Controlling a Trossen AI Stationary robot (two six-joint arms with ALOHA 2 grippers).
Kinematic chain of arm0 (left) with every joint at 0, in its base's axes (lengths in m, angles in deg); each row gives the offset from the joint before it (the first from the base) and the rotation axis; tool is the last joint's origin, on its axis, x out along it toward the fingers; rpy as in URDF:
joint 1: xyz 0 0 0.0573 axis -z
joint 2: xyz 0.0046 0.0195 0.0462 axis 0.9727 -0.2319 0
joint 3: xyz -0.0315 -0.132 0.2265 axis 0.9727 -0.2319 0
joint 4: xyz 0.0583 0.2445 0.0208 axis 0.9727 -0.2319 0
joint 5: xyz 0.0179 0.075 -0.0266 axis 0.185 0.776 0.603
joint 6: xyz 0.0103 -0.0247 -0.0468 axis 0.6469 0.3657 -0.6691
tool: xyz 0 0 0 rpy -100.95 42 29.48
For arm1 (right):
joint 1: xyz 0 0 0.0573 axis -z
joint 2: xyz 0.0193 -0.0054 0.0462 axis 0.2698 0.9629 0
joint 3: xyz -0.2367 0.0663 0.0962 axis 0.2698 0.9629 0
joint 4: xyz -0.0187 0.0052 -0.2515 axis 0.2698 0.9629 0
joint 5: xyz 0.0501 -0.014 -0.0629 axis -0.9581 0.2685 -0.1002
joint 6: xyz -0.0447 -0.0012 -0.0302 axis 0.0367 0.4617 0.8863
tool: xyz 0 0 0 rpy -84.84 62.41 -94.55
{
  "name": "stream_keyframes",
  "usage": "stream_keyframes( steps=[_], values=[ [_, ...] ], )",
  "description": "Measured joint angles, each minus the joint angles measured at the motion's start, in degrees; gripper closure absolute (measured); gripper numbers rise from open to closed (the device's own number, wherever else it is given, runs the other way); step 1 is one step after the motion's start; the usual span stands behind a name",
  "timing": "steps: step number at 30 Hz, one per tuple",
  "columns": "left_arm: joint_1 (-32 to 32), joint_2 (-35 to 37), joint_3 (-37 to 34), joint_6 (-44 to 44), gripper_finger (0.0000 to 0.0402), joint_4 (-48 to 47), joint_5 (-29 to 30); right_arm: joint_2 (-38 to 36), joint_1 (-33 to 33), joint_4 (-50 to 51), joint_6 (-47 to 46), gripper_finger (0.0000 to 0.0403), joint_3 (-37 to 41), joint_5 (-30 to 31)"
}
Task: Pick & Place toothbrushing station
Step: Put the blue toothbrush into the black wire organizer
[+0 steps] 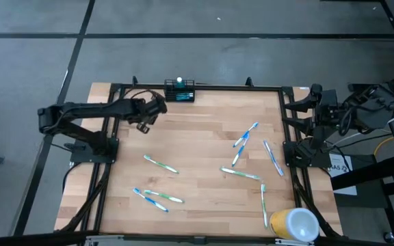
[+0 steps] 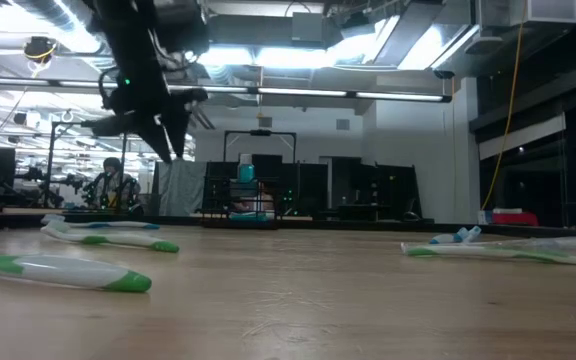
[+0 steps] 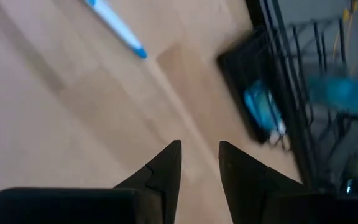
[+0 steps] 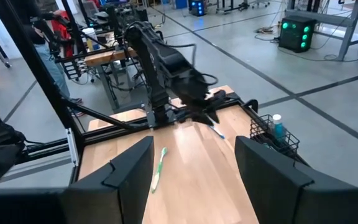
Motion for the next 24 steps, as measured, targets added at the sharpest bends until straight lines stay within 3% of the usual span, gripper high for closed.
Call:
stream_keyframes(
  steps=[5,14,24],
  values=[
    [-5.8,-2.3,-0.1,0.0,0.031,-1.1,-0.2,0.0,0.0,-0.3,-1.6,0.0175,0.0,-0.8],
    [-12.0,-2.3,-0.1,0.0,0.0324,-10.2,-6.7,1.0,0.0,-0.5,-3.1,0.0175,0.0,0.3],
    [-16.6,-2.8,-5.6,0.0,0.0325,-5.5,-10.9,1.4,0.0,-0.5,-5.7,0.0175,0.0,1.2]
  ],
)
